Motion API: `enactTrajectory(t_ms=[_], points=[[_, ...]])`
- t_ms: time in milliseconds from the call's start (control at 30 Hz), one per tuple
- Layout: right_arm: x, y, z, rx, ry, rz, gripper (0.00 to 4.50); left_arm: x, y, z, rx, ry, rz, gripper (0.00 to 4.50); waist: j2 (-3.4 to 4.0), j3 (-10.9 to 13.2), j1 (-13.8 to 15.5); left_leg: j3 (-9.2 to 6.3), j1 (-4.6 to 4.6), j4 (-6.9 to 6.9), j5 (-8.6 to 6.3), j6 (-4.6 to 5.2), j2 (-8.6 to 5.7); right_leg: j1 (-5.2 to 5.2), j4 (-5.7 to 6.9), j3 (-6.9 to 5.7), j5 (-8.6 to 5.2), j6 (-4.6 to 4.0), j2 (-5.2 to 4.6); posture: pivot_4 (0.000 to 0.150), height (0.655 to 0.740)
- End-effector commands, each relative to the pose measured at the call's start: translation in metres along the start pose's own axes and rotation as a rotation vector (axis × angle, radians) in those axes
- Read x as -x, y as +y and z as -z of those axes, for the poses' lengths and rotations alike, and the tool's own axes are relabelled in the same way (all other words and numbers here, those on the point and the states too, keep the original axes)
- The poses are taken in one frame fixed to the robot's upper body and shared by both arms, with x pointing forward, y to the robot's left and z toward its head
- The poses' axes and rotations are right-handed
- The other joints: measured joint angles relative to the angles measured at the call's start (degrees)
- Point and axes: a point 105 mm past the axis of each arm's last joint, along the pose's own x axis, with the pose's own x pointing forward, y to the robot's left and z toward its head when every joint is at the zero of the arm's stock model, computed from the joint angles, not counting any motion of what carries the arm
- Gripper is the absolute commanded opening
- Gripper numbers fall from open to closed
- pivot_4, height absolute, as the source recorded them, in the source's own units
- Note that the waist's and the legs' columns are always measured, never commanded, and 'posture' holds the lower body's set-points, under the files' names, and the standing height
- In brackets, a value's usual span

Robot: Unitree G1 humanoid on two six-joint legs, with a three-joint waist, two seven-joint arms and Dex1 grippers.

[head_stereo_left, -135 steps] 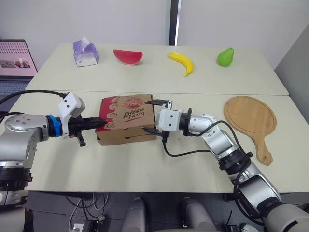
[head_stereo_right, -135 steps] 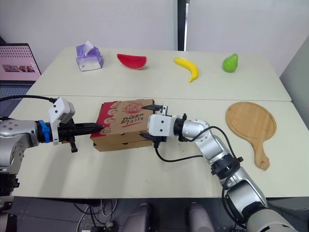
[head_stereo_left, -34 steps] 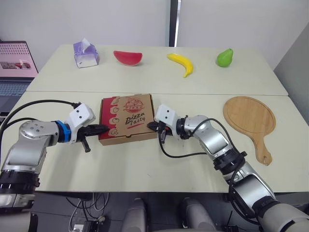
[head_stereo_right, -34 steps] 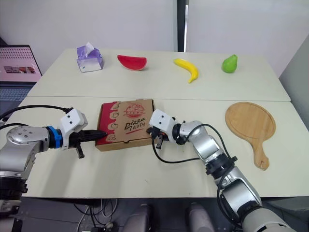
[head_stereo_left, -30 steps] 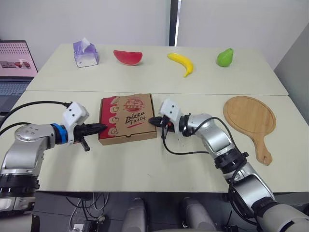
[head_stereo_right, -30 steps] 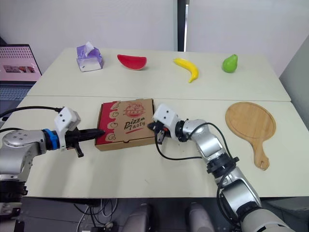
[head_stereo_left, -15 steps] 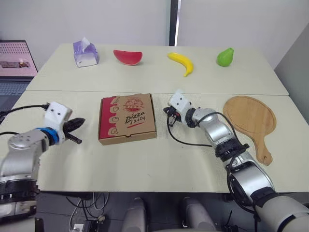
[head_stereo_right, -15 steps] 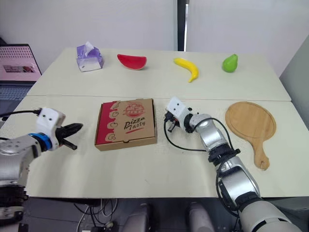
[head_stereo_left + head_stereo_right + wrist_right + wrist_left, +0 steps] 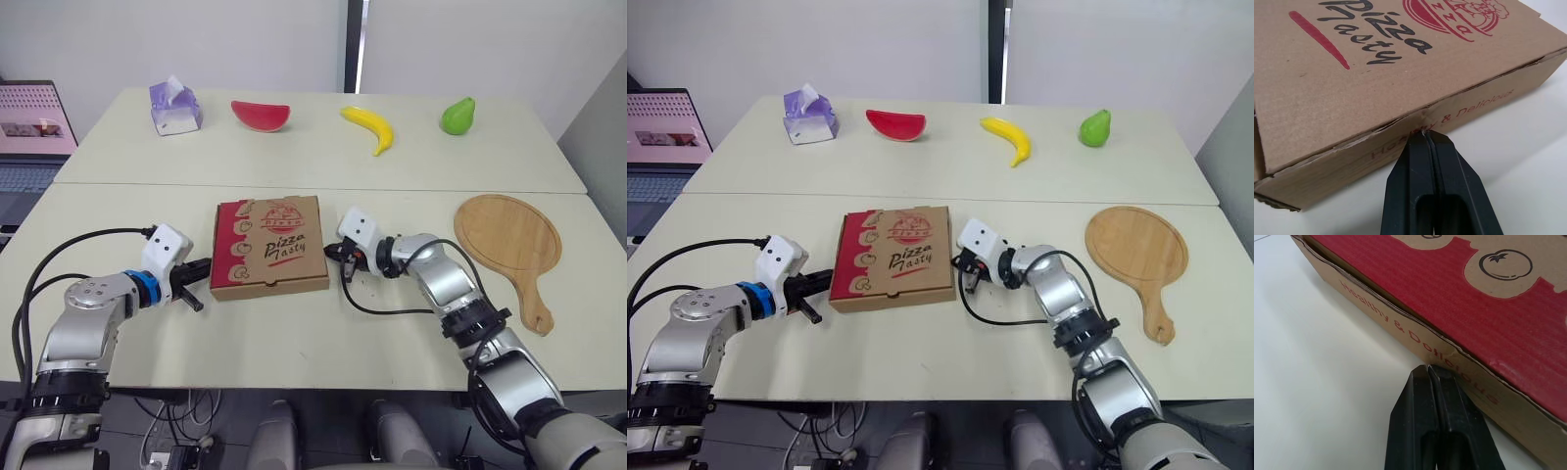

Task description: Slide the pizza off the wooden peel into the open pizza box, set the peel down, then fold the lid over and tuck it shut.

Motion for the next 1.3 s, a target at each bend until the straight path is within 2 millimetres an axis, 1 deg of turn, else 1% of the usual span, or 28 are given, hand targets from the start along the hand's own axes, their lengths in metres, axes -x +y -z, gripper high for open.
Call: enactTrajectory(t_ms=[33, 100, 167, 300, 367, 467, 533, 633, 733, 900, 1067, 1300], points=[[0.009, 0.026, -0.027, 0.047, -0.077, -0.122, 0.05, -0.016, -0.034, -0.030, -0.096, -0.081, 0.183, 0.00, 0.00, 0.00, 0.06, 0.01, -0.01, 0.00, 0.00, 0.00, -0.01, 0.00, -0.02, 0.01, 0.00, 0.00, 0.00, 0.150, 0.7400], [0.021, 0.032, -0.021, 0.044, -0.054, -0.141, 0.05, -0.027, -0.048, -0.035, -0.121, -0.080, 0.248, 0.00, 0.00, 0.00, 0.24, -0.01, -0.02, 0.01, 0.00, 0.00, -0.03, 0.02, -0.05, -0.01, 0.00, 0.01, 0.00, 0.150, 0.7400], [0.033, 0.034, -0.014, 0.036, -0.028, -0.136, 0.05, -0.037, -0.062, -0.036, -0.153, -0.064, 0.313, 0.00, 0.00, 0.00, 0.27, -0.02, -0.02, 0.02, 0.00, 0.00, -0.04, 0.04, -0.06, -0.01, 0.00, 0.01, 0.00, 0.150, 0.7400], [0.051, 0.035, -0.005, 0.019, 0.010, -0.113, 0.05, -0.051, -0.074, -0.036, -0.187, -0.049, 0.373, 0.00, 0.00, 0.00, 0.11, -0.03, -0.03, 0.03, 0.00, 0.00, -0.05, 0.06, -0.09, -0.01, -0.01, 0.02, 0.02, 0.150, 0.7400], [0.059, 0.033, 0.000, 0.009, 0.028, -0.092, 0.05, -0.058, -0.081, -0.040, -0.197, -0.053, 0.401, 0.00, 0.00, 0.00, 0.24, -0.05, -0.03, 0.02, 0.00, 0.00, -0.06, 0.07, -0.09, -0.02, -0.01, 0.02, 0.01, 0.150, 0.7400], [0.069, 0.022, 0.011, -0.003, 0.069, -0.039, 0.05, -0.069, -0.090, -0.046, -0.211, -0.065, 0.429, 0.00, 0.00, 0.00, 0.34, -0.05, -0.03, 0.06, 0.00, 0.00, -0.10, 0.14, -0.14, -0.03, -0.01, 0.03, -0.01, 0.150, 0.7400], [0.073, 0.015, 0.014, -0.011, 0.080, -0.007, 0.05, -0.072, -0.092, -0.049, -0.211, -0.072, 0.434, 0.00, 0.01, 0.00, 0.45, -0.08, -0.02, 0.08, 0.00, 0.00, -0.11, 0.18, -0.17, -0.06, -0.01, 0.03, -0.02, 0.150, 0.7400], [0.077, 0.007, 0.014, -0.008, 0.085, 0.015, 0.05, -0.075, -0.093, -0.054, -0.208, -0.084, 0.449, 0.00, 0.00, 0.00, 0.51, -0.09, -0.02, 0.09, 0.00, 0.00, -0.13, 0.21, -0.19, -0.07, -0.01, 0.03, -0.03, 0.150, 0.7400], [0.078, 0.002, 0.017, -0.010, 0.093, 0.031, 0.05, -0.076, -0.099, -0.057, -0.207, -0.095, 0.482, 0.00, 0.00, 0.00, 0.43, -0.09, -0.02, 0.10, 0.00, 0.00, -0.11, 0.21, -0.19, -0.07, -0.01, 0.03, -0.03, 0.150, 0.7400], [0.078, -0.002, 0.020, 0.001, 0.106, 0.030, 0.05, -0.077, -0.101, -0.058, -0.211, -0.096, 0.487, 0.00, 0.00, 0.00, 0.34, -0.09, -0.01, 0.09, 0.00, 0.00, -0.11, 0.21, -0.19, -0.07, -0.01, 0.03, -0.02, 0.150, 0.7400], [0.077, 0.001, 0.022, -0.004, 0.107, 0.006, 0.05, -0.078, -0.097, -0.056, -0.213, -0.088, 0.465, 0.00, 0.00, 0.00, 0.34, -0.09, 0.00, 0.09, 0.00, 0.00, -0.11, 0.22, -0.19, -0.07, -0.01, 0.03, -0.02, 0.150, 0.7400], [0.075, 0.004, 0.023, 0.000, 0.111, -0.003, 0.05, -0.076, -0.088, -0.054, -0.209, -0.079, 0.431, 0.00, 0.01, -0.01, 0.35, -0.10, 0.00, 0.10, 0.00, 0.00, -0.11, 0.23, -0.19, -0.07, -0.01, 0.03, -0.02, 0.150, 0.7400]])
